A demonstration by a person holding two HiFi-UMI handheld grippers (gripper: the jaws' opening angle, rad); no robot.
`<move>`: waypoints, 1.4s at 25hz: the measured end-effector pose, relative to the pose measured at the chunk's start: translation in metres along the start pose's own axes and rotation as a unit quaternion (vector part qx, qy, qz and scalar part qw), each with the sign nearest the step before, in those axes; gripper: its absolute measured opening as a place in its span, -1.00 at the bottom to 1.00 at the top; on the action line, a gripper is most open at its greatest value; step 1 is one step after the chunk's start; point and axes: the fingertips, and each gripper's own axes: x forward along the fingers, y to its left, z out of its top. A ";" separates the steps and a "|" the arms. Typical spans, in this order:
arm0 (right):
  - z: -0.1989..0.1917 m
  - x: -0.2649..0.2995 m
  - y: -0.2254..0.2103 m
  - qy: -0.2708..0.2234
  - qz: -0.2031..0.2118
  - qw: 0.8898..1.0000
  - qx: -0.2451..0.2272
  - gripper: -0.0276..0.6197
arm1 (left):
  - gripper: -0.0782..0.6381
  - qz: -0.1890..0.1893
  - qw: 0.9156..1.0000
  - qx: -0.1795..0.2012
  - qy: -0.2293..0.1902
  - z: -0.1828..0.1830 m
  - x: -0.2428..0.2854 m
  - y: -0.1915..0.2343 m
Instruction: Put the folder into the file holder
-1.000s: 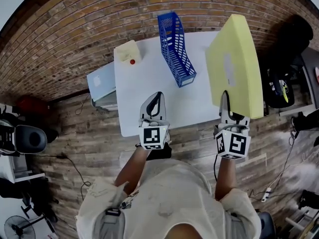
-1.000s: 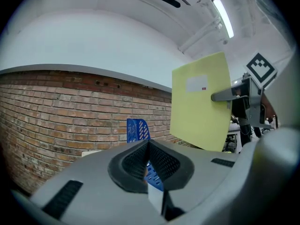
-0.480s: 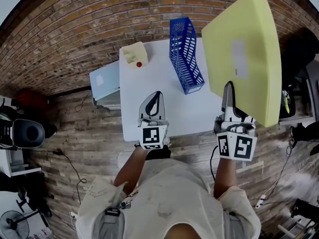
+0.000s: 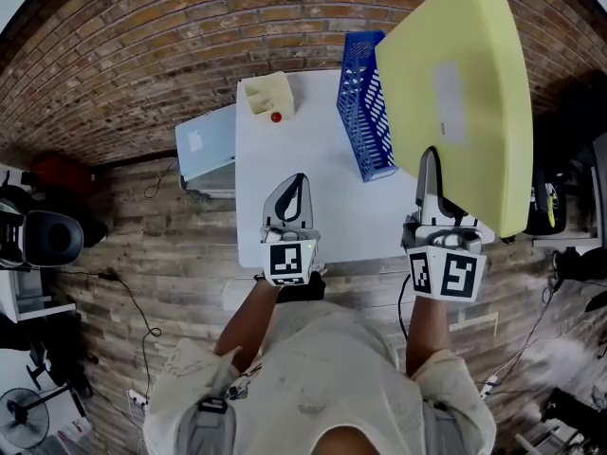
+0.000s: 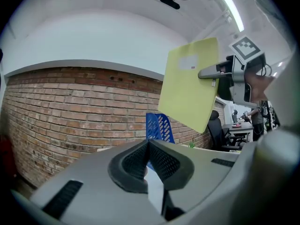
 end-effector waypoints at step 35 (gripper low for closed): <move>-0.131 0.042 0.006 0.107 -0.010 0.994 0.024 -0.41 | -0.76 0.005 0.997 -0.017 0.069 -0.056 0.005 0.020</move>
